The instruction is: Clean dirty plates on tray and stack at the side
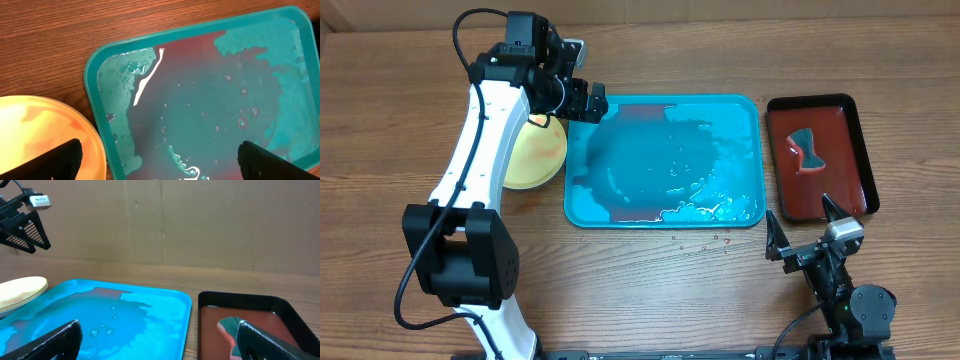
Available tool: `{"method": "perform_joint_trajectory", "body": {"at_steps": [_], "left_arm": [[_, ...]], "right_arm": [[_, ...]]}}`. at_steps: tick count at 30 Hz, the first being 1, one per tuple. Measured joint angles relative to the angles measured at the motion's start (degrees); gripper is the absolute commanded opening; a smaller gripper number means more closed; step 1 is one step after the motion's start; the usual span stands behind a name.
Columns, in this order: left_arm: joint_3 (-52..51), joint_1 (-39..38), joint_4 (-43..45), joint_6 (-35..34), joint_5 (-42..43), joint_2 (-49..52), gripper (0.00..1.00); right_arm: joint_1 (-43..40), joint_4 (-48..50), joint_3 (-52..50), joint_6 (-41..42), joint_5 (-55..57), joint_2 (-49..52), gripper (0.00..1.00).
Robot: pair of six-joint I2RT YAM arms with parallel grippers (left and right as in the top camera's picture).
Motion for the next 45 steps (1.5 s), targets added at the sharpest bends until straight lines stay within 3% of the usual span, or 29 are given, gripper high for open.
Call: {"method": "perform_joint_trajectory", "body": {"at_steps": [20,23,27,36,45], "left_arm": [[0.0,0.0,-0.6,0.2,-1.2,-0.5,1.00],[-1.9,0.0,3.1,1.1,-1.9,-3.8,1.00],[-12.0,0.0,16.3,2.6,-2.4,-15.3,1.00],[-52.0,0.3,50.5,6.2,-2.5,-48.8,1.00],[-81.9,3.3,67.5,8.7,-2.6,-72.0,1.00]], "right_arm": [[0.0,0.0,0.0,0.1,0.0,0.0,1.00],[0.0,0.0,0.0,0.2,0.0,0.0,1.00],[0.0,0.0,0.0,0.2,0.0,0.0,1.00],[0.0,0.0,0.0,0.2,0.0,0.0,1.00],[0.0,0.0,0.0,0.2,0.0,0.0,1.00]]}}
